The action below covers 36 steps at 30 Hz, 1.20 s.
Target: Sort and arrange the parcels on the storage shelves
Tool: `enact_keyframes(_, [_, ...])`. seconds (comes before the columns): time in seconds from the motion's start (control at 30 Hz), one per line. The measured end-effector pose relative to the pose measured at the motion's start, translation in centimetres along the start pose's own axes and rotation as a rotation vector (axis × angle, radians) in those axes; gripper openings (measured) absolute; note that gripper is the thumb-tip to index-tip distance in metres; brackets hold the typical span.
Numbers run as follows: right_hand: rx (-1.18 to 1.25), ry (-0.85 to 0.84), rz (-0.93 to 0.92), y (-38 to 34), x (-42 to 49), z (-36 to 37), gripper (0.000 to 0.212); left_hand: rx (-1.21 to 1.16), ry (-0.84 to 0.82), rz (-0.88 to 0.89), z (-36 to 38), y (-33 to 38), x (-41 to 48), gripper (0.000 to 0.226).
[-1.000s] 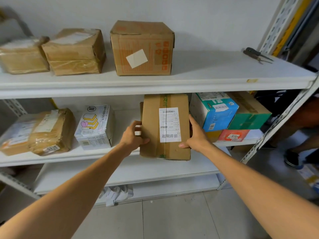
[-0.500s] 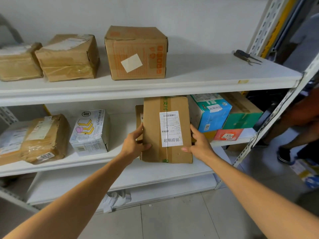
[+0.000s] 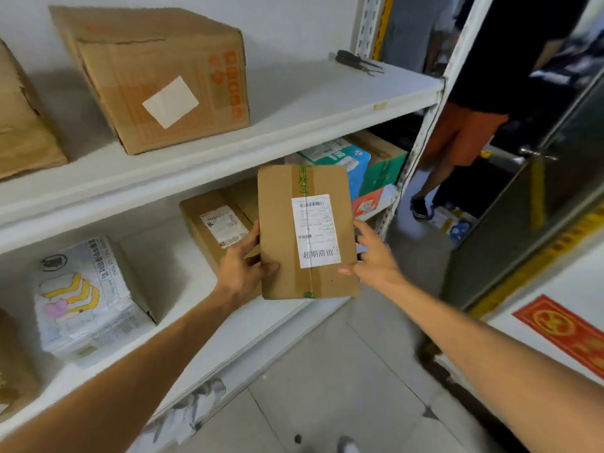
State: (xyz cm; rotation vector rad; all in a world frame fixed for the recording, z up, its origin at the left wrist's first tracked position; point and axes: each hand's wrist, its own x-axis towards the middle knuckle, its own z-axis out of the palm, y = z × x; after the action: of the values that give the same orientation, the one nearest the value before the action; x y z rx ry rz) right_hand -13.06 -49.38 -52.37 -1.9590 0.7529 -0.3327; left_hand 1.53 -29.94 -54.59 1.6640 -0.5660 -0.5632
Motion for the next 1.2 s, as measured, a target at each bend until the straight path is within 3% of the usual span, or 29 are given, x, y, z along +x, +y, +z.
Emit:
enact_keyframes(0.2, [-0.072, 0.192, 0.113, 0.4, -5.2, -1.9, 0.089, 0.081, -0.207, 0.050, 2.0, 1.0, -0.3, 0.093])
enact_keyframes(0.4, [-0.056, 0.386, 0.234, 3.1, -11.4, -5.4, 0.088, 0.037, -0.424, 0.088, 8.8, 2.8, -0.3, 0.093])
enact_keyframes(0.67, [0.012, 0.741, 0.495, 8.0, -20.9, -11.8, 0.102, 0.120, -0.781, 0.185, 22.9, 5.0, -2.2, 0.092])
enact_keyframes(1.0, [0.073, 1.185, 0.724, 14.5, -32.3, -19.1, 0.088, 0.210, -1.192, 0.246, 43.4, 6.7, -8.2, 0.098])
enact_keyframes(1.2, [0.129, 1.331, 0.811, 19.0, -37.3, -24.8, 0.084, 0.236, -1.380, 0.330, 54.9, 7.8, -12.9, 0.097])
